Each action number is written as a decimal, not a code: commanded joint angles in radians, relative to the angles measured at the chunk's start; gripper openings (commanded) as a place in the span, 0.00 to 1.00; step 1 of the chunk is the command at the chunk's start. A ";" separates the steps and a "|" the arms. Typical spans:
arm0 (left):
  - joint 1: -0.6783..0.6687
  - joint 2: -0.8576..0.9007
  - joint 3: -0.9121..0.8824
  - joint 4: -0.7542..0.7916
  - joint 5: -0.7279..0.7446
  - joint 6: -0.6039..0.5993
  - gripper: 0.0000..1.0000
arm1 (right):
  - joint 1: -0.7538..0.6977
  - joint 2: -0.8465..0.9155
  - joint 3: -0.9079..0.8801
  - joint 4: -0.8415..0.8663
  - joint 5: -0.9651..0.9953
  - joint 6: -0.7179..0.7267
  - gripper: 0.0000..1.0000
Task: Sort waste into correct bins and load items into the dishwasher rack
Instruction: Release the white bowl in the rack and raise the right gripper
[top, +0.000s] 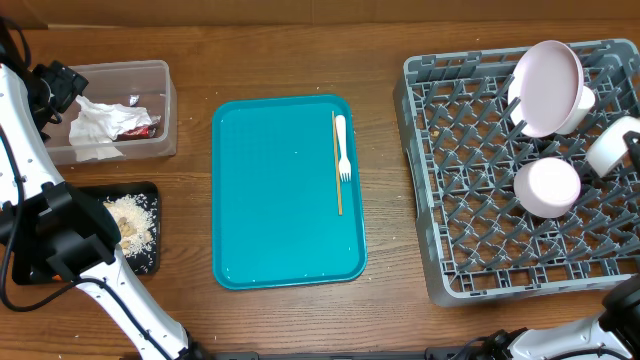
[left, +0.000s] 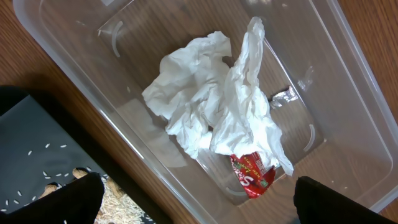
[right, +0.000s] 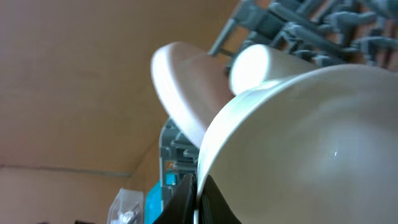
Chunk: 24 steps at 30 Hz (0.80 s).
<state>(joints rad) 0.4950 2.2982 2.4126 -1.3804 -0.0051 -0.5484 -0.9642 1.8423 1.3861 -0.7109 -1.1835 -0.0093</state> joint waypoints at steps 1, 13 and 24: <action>-0.007 -0.013 -0.003 0.001 -0.013 -0.006 1.00 | 0.003 0.008 -0.007 0.007 0.053 0.067 0.04; -0.007 -0.013 -0.003 0.001 -0.013 -0.006 1.00 | 0.086 0.012 -0.008 0.153 -0.112 0.067 0.04; -0.007 -0.013 -0.003 0.001 -0.013 -0.006 1.00 | 0.088 0.099 -0.008 0.159 0.007 0.127 0.05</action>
<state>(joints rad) 0.4911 2.2982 2.4126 -1.3804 -0.0051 -0.5484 -0.8707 1.9198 1.3846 -0.5419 -1.2713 0.0826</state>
